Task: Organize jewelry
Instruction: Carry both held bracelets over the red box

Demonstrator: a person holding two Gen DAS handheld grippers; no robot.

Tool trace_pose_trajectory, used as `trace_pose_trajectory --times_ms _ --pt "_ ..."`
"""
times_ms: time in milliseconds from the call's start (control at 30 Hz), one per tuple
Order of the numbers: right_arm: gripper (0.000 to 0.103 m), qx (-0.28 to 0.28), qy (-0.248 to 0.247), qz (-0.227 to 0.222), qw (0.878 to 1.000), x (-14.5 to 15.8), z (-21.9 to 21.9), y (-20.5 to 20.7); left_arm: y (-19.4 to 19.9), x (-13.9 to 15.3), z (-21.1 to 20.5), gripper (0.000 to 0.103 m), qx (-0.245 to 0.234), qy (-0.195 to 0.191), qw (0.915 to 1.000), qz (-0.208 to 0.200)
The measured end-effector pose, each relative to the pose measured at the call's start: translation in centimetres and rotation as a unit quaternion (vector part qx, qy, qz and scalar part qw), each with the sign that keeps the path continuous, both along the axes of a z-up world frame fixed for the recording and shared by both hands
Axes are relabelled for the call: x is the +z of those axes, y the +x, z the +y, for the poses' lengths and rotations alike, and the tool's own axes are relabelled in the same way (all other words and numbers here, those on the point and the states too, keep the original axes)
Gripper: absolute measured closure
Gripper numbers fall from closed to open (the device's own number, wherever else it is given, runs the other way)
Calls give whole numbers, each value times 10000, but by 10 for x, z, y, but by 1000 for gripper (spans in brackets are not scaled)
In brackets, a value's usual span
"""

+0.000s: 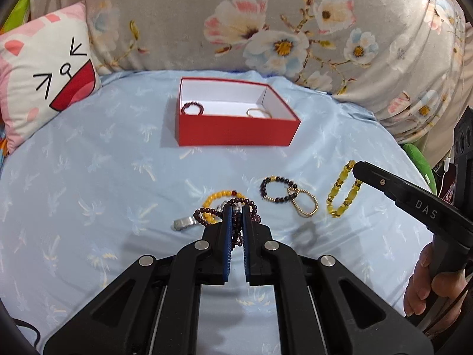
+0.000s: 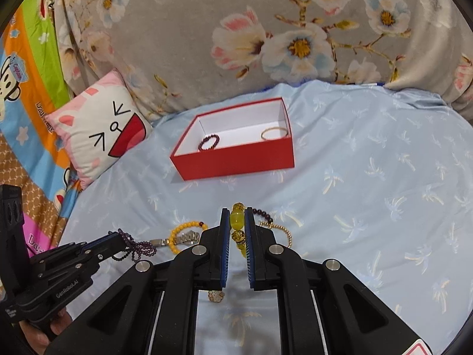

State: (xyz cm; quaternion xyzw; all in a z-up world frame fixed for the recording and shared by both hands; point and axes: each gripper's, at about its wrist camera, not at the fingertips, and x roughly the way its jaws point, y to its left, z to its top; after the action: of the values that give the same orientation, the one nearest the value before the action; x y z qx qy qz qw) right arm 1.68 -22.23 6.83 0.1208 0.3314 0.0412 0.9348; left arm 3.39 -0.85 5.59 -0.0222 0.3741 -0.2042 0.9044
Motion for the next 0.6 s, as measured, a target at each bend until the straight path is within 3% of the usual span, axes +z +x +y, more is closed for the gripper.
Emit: trace_pose_trajectory --times_ms 300,600 --pt "94 17 -9 -291 9996 35 -14 11 27 44 -5 97 -29 87 9995 -314" --pt "94 16 -55 -324 9995 62 -33 81 98 68 -26 97 -67 124 9990 -424"
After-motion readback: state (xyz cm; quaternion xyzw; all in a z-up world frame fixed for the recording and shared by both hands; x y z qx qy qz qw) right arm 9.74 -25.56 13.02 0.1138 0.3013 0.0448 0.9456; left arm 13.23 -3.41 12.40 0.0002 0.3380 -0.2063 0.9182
